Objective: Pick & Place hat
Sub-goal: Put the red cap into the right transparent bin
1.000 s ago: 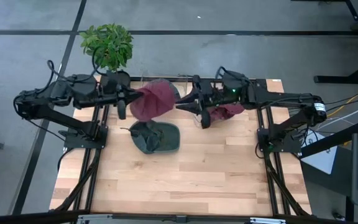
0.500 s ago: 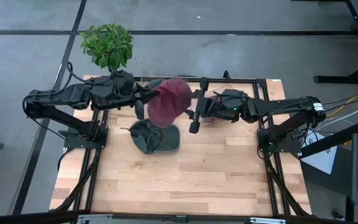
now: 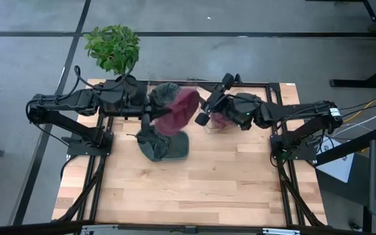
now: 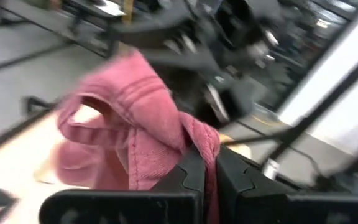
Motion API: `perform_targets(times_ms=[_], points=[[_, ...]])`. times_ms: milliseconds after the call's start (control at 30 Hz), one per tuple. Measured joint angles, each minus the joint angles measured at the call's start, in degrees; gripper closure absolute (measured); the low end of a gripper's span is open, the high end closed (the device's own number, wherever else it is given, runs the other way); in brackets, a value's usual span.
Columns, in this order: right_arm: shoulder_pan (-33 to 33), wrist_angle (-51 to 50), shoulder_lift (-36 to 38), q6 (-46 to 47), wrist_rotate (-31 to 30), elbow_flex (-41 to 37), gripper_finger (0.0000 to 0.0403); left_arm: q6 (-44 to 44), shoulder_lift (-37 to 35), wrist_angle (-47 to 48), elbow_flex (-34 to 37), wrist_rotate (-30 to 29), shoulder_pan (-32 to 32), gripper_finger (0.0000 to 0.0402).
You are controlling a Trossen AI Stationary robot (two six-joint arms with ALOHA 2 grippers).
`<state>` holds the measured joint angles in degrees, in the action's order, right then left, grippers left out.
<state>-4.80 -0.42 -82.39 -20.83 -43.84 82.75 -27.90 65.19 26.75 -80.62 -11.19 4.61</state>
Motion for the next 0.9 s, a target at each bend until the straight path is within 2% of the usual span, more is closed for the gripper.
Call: perform_targets(times_ms=[100, 200, 367, 467, 700, 900], points=[[0.88, -0.88, 0.02, 1.81, 0.34, 1.56, 0.0313, 2.45, 0.02, -0.34, 0.00, 6.06, 0.23, 0.0396], [2.23, -4.42, 0.16, 2.45, 0.37, 2.79, 0.0337, 6.01, 0.00, -2.72, 0.00, 9.14, 1.25, 0.0394], [3.21, -10.23, 0.25, 6.24, 8.73, 3.08, 0.0346, 12.57, -0.64, -9.89, 0.00, 9.38, 2.48, 0.0396], [3.15, -13.86, 0.43, 10.11, 13.43, 3.08, 0.0340, 14.05, -1.70, -10.21, 0.00, 7.83, 2.50, 0.0396], [3.24, -18.23, 3.89, 15.90, 18.86, 3.05, 0.0306, 11.91, -4.82, -5.52, 0.00, 5.82, 2.48, 0.0397], [3.21, -13.26, 6.39, 21.74, 31.71, 3.05, 0.0265, 9.18, -5.35, -2.77, 0.00, 4.20, 2.46, 0.0394]])
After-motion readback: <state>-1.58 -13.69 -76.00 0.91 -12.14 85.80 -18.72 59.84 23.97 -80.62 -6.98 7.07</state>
